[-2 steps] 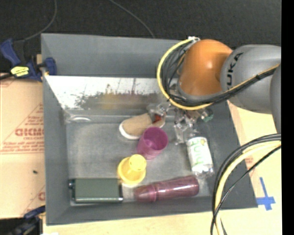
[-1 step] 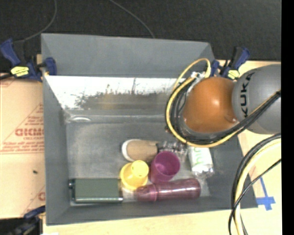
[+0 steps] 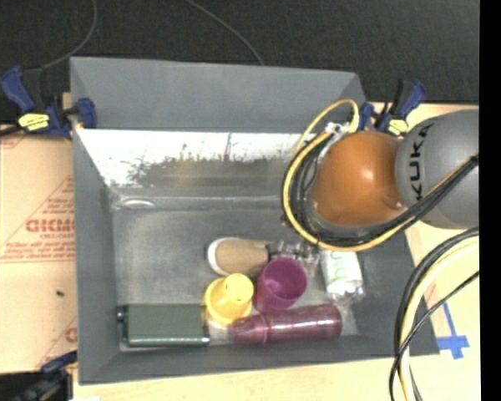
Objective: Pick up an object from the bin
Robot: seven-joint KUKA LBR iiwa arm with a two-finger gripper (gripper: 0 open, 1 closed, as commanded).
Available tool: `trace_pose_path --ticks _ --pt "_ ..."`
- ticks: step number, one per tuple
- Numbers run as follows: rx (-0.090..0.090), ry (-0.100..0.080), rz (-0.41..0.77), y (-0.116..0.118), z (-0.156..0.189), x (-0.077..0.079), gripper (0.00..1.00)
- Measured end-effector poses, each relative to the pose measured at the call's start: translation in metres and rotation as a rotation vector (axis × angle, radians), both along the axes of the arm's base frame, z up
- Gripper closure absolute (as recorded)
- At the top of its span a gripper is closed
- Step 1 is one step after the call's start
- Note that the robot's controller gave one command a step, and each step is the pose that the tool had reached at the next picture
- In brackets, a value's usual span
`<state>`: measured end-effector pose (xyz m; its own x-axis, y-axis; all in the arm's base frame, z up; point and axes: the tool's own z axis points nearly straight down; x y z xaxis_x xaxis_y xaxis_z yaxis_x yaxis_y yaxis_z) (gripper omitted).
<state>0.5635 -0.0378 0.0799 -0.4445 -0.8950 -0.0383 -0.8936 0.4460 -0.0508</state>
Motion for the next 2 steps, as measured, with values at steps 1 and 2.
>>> trace_pose_path --ticks 1,2 --pt "0.000 0.001 0.000 0.0000 0.0027 -0.0002 1.00" --pt "0.000 0.007 0.000 0.0001 0.0113 -0.0023 1.00"
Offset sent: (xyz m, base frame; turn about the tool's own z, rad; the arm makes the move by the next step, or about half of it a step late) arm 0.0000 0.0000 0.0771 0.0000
